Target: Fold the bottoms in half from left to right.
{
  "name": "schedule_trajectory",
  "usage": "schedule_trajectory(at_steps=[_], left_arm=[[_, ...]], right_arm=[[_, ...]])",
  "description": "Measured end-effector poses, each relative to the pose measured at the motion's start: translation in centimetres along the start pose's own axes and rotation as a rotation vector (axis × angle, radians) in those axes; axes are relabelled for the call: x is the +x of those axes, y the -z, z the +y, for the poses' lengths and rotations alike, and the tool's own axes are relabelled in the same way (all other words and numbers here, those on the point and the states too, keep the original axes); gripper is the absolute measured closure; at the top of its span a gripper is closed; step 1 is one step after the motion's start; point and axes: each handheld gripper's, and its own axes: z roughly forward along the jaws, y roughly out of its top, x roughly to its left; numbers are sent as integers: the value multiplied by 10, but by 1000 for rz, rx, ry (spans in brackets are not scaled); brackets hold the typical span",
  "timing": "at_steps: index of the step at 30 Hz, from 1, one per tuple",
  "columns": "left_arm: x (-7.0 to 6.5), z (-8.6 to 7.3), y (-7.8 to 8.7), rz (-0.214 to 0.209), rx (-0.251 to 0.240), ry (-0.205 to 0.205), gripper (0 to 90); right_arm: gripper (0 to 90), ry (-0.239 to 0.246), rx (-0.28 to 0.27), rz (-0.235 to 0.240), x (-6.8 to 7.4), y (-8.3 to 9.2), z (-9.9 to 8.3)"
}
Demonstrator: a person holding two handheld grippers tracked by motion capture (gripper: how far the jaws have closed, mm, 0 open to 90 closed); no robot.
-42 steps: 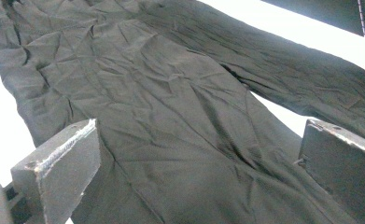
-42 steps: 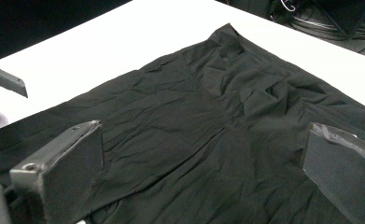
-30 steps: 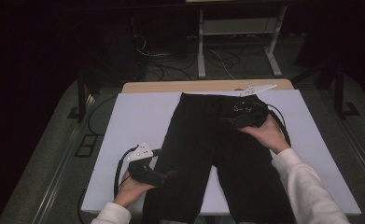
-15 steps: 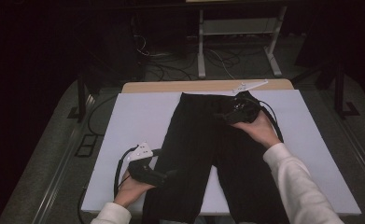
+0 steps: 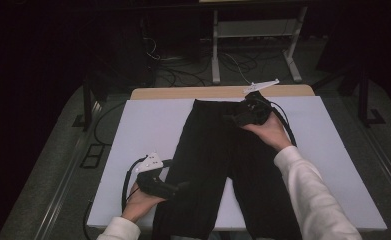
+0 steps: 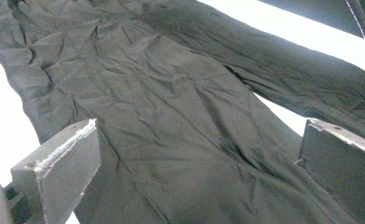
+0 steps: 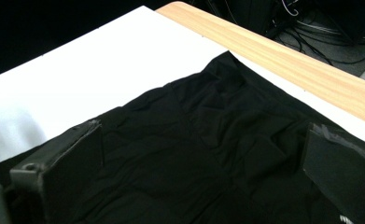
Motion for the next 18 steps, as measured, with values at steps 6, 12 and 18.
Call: schedule_trajectory(at_steps=[6,12,18], left_arm=[[1,0,1,3,-2,-2,0],[2,1,3,8,-10,-6,0],[3,1,4,6,-16,-7,0]], right_arm=[[0,-8,-2,9,0,-12,6],[0,-14,-9,8,-1,-27,14],[0,-16,-20,3,1,-38,20]])
